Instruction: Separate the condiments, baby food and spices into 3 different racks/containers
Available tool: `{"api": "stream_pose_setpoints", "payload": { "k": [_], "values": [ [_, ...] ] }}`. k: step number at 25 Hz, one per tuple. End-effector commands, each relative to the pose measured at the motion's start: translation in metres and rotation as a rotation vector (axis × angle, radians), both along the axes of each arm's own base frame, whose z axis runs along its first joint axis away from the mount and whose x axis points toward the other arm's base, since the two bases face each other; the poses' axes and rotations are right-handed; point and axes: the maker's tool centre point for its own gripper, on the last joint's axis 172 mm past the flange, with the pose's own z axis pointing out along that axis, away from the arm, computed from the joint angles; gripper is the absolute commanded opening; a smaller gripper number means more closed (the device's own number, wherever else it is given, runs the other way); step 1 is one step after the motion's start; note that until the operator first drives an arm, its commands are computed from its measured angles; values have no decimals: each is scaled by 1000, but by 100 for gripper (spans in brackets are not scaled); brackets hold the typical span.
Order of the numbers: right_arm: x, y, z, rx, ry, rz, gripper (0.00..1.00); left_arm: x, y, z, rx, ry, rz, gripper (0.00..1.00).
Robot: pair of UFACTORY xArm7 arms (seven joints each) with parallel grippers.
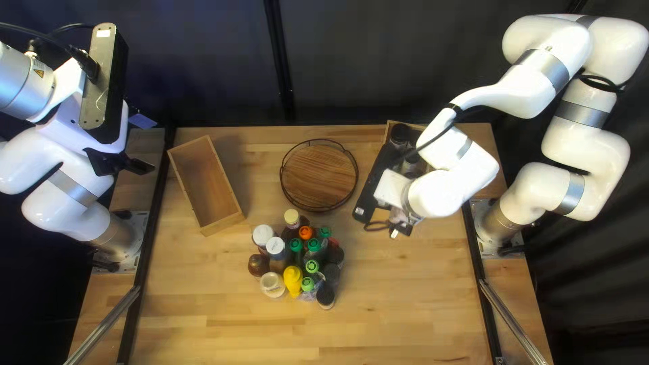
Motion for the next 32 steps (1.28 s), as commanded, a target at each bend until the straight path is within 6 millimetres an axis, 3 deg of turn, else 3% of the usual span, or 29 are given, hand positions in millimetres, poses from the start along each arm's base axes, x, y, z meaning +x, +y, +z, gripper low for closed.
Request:
{"api": "stream_pose_setpoints", "payload": {
  "k": [1,5,10,17,28,32],
  "values": [
    [32,21,16,50,-40,122,100,0,0,0,0,0,0,100],
    [59,28,33,113,-70,221,100,0,0,0,0,0,0,100],
    [84,19,41,174,-93,315,100,0,0,0,0,0,0,100],
    [107,-10,24,228,-81,390,100,0,0,0,0,0,0,100],
    [122,-3,-8,259,-30,457,100,0,0,0,0,0,0,100],
    [125,-5,-4,237,-28,444,100,0,0,0,0,0,0,100]
  ]
}}
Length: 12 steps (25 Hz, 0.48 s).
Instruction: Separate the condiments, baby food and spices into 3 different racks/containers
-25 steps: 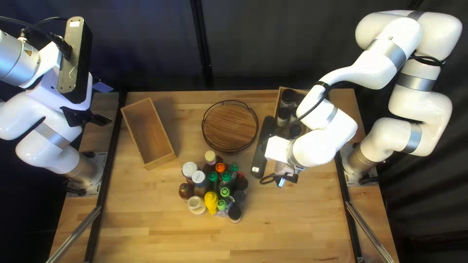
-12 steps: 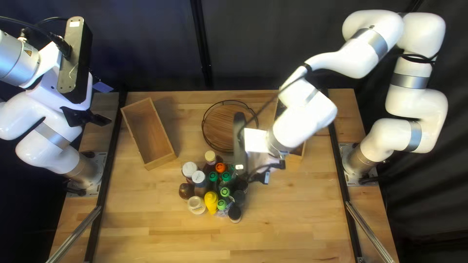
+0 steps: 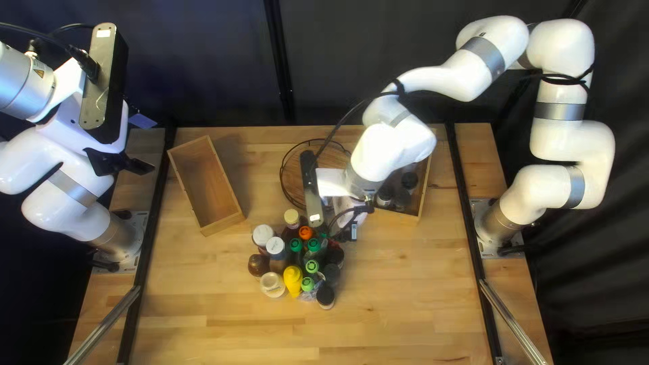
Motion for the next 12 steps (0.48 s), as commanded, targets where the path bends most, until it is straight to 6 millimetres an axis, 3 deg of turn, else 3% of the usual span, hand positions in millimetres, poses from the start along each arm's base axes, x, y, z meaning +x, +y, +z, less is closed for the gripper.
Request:
{"api": "stream_pose_setpoints", "payload": {
  "k": [1,6,12],
  "values": [
    [5,-4,8,-27,-6,-23,100,0,0,0,0,0,0,100],
    [37,-14,34,-60,-40,-85,100,0,0,0,0,0,0,100],
    [79,-23,30,-59,-67,-111,100,0,0,0,0,0,0,100]
  ]
}}
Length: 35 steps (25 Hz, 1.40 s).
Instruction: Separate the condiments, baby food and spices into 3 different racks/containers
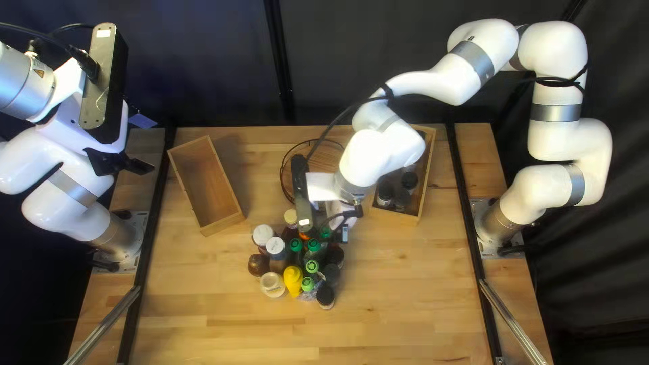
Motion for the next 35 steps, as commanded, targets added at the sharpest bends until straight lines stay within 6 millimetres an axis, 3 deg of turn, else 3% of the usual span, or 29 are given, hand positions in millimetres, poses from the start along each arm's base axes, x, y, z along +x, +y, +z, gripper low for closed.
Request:
{"api": "stream_pose_setpoints", "payload": {
  "k": [1,5,14,16,17,18,19,26,31,35],
  "values": [
    [27,-4,-6,1,-19,-10,100,0,0,0,0,0,0,100],
    [39,-4,-16,-3,-17,-8,100,0,0,0,0,0,0,100],
    [48,-1,-28,11,-10,1,98,0,0,0,0,0,0,100],
    [48,-1,-29,12,-9,2,83,0,0,0,0,0,0,100],
    [47,-1,-29,12,-9,1,67,0,0,0,0,0,0,100],
    [47,-1,-29,12,-9,2,23,0,0,0,0,0,0,100],
    [47,-1,-29,12,-9,2,5,0,0,0,0,0,0,100],
    [45,0,-23,8,-14,5,1,0,0,0,0,0,0,100],
    [40,1,8,-13,-27,11,1,0,0,0,0,0,0,100],
    [35,-6,44,-47,-34,18,1,0,0,0,0,0,0,100]
  ]
}}
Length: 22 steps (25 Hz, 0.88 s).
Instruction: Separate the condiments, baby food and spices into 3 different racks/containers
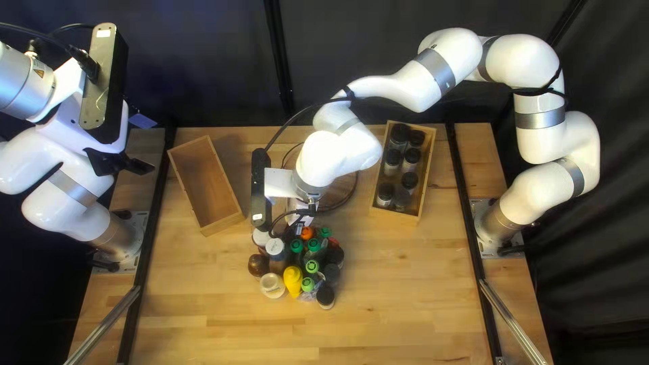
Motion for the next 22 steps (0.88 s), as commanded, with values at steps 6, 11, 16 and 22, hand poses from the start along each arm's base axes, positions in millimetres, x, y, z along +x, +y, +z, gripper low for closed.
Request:
{"api": "stream_pose_setpoints", "payload": {
  "k": [6,11,16,22],
  "values": [
    [-12,-25,69,-61,-20,3,1,0,0,0,0,0,0,100],
    [-19,-54,98,-75,-36,-9,2,0,0,0,0,0,0,100],
    [-32,-96,109,-93,-37,-39,2,0,0,0,0,0,0,100],
    [-59,-176,79,-100,-9,-125,1,0,0,0,0,0,0,100]
  ]
}}
